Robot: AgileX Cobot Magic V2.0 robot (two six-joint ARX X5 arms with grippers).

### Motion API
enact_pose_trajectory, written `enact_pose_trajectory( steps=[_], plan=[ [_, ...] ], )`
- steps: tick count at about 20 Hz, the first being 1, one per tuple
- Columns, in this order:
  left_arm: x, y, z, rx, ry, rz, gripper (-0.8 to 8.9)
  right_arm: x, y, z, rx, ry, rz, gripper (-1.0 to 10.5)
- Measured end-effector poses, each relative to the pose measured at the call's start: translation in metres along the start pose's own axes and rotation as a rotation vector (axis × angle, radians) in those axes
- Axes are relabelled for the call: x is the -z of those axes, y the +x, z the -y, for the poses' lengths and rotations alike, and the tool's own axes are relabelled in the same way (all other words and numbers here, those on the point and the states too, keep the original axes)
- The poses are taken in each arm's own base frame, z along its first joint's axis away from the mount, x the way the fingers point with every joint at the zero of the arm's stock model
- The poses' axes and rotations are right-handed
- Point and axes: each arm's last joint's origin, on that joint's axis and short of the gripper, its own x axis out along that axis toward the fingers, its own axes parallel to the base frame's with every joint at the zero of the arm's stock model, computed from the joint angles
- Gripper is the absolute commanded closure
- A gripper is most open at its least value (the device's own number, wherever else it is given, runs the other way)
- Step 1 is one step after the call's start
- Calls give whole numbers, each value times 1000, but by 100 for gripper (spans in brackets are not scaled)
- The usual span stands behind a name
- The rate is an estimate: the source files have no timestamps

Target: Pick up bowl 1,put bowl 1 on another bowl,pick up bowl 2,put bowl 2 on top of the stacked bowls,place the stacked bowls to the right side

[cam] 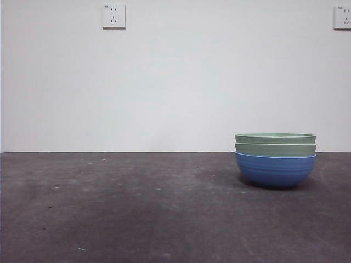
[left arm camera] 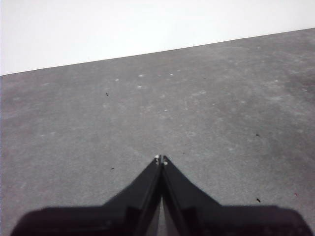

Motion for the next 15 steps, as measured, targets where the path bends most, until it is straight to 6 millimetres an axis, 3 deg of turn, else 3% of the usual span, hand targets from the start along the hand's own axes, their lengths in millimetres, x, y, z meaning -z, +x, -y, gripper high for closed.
enact_pose_trajectory(
  steps=[8, 11, 15],
  plan=[
    [0, 0, 0, 0, 0, 0, 815, 0, 0, 0, 5, 0, 3, 940],
    [0, 0, 0, 0, 0, 0, 815, 4, -9, 2, 79, -29, 49, 941],
    [0, 0, 0, 0, 0, 0, 815, 16, -35, -4, 115, -140, 326, 940]
  ],
)
